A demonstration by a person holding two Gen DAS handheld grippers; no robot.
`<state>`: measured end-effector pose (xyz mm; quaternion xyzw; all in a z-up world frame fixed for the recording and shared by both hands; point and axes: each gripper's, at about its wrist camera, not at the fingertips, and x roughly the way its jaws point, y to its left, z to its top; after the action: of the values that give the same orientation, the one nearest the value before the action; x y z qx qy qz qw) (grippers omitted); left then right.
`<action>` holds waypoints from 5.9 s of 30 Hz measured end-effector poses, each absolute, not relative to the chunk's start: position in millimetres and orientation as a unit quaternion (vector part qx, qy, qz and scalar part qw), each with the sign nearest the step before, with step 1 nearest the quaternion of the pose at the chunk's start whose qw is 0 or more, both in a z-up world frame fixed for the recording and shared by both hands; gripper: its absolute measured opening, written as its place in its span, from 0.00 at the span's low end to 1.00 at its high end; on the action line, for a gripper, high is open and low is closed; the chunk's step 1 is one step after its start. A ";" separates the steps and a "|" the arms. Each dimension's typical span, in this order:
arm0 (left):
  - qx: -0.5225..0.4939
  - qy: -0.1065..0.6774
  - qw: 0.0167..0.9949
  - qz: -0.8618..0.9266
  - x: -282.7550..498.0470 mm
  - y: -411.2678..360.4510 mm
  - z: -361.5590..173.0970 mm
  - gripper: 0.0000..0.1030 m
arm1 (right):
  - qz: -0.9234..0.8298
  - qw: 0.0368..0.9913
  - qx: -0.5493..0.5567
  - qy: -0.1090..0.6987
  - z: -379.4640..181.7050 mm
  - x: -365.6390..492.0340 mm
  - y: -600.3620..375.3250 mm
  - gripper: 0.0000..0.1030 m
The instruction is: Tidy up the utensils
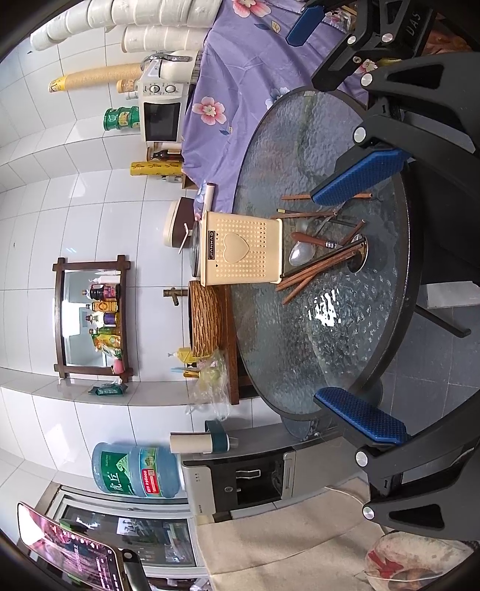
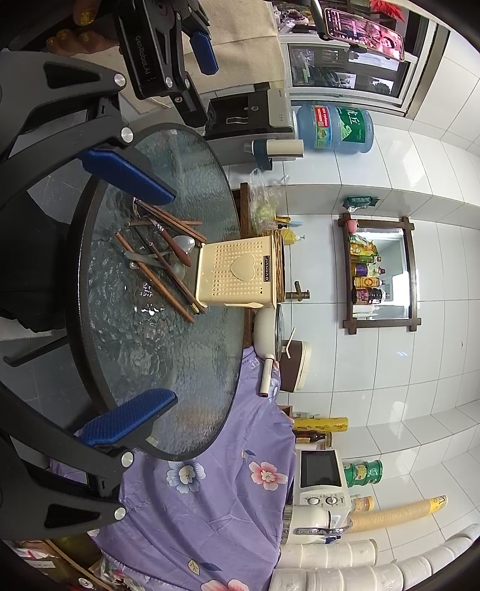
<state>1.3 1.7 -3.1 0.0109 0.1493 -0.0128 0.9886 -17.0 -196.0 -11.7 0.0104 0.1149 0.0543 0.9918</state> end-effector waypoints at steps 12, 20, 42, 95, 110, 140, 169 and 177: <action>0.011 0.151 0.988 -0.013 1.0 1.6 -3.7 0.94 | 0.055 0.991 0.011 0.119 -11.5 -16.6 -194.1 0.95; 0.011 0.152 0.988 -0.013 1.2 1.5 -3.6 0.94 | 0.055 0.991 0.011 0.120 -11.3 -16.5 -193.5 0.95; 0.010 0.156 0.988 -0.014 3.2 1.6 -5.5 0.94 | 0.056 0.991 0.009 0.122 -14.0 -16.1 -189.7 0.95; -0.065 0.434 0.895 -0.083 261.8 50.2 -34.4 0.44 | 0.075 0.889 0.083 0.444 -54.9 278.2 -198.5 0.34; -0.108 0.479 0.867 -0.084 316.7 46.3 -46.4 0.37 | 0.069 0.871 0.102 0.475 -68.4 310.4 -193.9 0.28; -0.060 0.497 0.865 -0.036 339.9 22.4 -67.5 0.15 | 0.034 0.875 0.055 0.481 -71.8 320.2 -172.4 0.18; -0.089 0.495 0.863 -0.041 357.8 20.1 -67.8 0.08 | 0.039 0.870 0.134 0.473 -72.2 357.3 -205.5 0.08; -0.107 0.481 0.870 -0.033 357.5 38.8 -60.2 0.08 | 0.051 0.879 0.155 0.447 -65.0 356.5 -219.3 0.08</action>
<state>357.5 38.8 -60.2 -0.1075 0.4806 -0.0332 0.8697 356.5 -219.3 -65.0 0.1555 0.4473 0.0505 0.8793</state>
